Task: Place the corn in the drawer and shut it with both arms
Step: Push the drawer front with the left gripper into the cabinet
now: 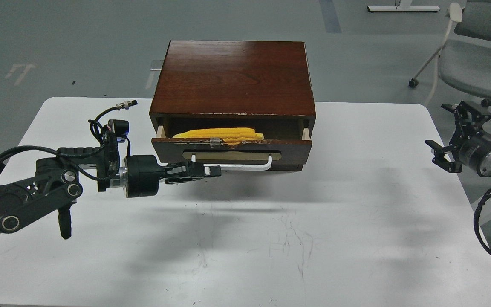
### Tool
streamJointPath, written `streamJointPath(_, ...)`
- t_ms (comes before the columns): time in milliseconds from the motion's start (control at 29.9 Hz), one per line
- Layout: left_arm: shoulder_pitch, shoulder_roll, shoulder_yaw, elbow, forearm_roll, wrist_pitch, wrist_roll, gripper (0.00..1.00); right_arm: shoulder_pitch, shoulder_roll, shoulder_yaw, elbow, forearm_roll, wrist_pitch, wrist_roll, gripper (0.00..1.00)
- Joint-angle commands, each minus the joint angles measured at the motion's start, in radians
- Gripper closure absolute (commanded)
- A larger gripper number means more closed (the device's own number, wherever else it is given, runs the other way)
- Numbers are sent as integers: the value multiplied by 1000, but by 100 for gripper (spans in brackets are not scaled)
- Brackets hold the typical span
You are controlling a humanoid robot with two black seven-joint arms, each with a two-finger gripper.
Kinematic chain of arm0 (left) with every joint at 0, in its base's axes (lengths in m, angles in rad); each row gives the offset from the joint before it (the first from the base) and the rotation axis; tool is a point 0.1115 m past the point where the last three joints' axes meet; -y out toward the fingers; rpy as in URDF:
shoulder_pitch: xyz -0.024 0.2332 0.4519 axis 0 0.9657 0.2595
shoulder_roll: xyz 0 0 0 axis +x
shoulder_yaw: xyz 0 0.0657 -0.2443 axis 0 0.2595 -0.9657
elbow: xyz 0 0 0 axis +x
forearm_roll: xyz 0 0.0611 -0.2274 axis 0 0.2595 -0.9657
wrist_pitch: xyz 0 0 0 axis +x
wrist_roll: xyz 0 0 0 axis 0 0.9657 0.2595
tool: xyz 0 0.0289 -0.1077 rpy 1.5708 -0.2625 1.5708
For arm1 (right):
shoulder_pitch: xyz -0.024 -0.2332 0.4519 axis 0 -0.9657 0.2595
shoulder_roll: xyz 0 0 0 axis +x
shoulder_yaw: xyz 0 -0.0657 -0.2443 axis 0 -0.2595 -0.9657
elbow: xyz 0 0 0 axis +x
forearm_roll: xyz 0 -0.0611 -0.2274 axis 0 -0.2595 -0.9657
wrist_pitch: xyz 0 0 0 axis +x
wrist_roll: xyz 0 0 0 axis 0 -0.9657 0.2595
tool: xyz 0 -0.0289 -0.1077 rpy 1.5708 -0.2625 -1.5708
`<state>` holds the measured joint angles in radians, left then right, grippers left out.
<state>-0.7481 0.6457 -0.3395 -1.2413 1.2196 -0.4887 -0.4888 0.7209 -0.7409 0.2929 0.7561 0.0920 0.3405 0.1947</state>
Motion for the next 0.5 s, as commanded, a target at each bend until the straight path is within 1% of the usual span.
streamJointPath(0,-19,-15,0,26,0,0,0,100,-2,0,0,0,0,2,0,2)
streamJointPath(234,-33,-41,0,63,0,0,0,100,-11,0,0,0,0,0,0,2)
streamJointPath(469,-45,-73,0,124,0,0,0,100,-12,0,0,-1,0,0,0,2)
